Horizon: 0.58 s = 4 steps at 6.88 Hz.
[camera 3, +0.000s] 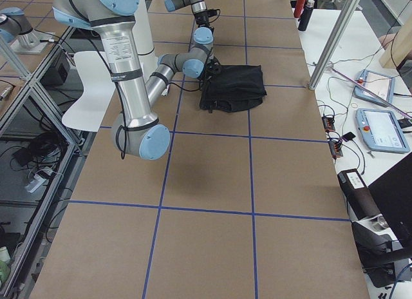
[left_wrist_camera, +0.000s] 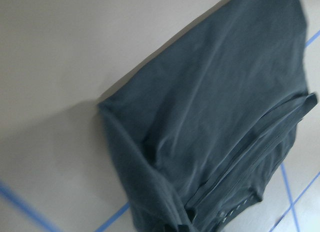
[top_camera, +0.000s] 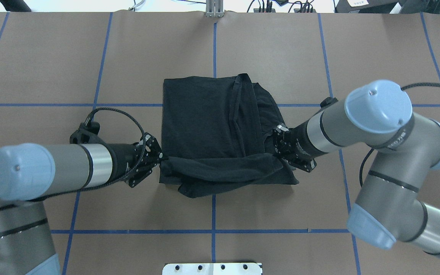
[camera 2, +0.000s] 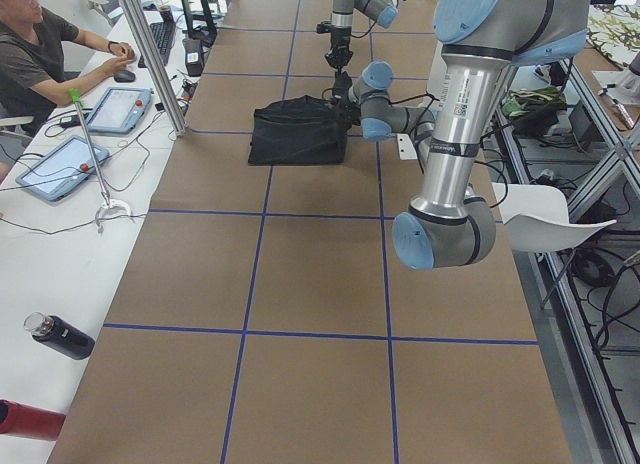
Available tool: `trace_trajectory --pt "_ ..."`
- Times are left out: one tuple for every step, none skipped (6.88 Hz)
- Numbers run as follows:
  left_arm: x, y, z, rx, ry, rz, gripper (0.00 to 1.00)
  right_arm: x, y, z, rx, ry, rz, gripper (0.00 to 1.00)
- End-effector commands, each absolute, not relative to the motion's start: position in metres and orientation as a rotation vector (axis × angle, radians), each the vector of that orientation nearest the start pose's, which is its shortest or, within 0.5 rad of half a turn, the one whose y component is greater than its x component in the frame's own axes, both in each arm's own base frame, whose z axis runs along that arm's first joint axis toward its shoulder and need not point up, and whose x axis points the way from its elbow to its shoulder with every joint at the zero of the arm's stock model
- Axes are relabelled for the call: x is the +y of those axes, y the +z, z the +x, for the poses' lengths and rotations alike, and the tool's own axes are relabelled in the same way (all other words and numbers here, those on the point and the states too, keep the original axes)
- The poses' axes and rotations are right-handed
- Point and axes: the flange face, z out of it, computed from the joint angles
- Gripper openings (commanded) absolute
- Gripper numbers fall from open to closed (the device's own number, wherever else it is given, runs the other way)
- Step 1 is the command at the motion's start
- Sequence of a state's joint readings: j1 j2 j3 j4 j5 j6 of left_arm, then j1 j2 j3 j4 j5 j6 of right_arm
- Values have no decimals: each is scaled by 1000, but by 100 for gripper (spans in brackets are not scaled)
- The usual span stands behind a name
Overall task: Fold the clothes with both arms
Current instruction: 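Lift the near edge with both grippers and fold it toward the collar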
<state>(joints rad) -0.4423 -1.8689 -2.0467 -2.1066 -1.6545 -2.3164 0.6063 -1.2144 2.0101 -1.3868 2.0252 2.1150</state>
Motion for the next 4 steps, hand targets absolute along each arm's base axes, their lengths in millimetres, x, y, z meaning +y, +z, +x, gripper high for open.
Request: trace_trajectory --pt "-414 234 414 1313 -971 -169 0 -464 247 -407 -982 878 -411 0" --pt "-436 242 409 1293 -975 -150 0 -485 249 -411 -970 883 -398 0" --pt "-458 243 406 1286 -978 -120 0 -504 255 -419 -950 886 -385 0" --pt "-475 246 411 1274 -991 -105 0 -527 252 -429 -937 894 -376 0"
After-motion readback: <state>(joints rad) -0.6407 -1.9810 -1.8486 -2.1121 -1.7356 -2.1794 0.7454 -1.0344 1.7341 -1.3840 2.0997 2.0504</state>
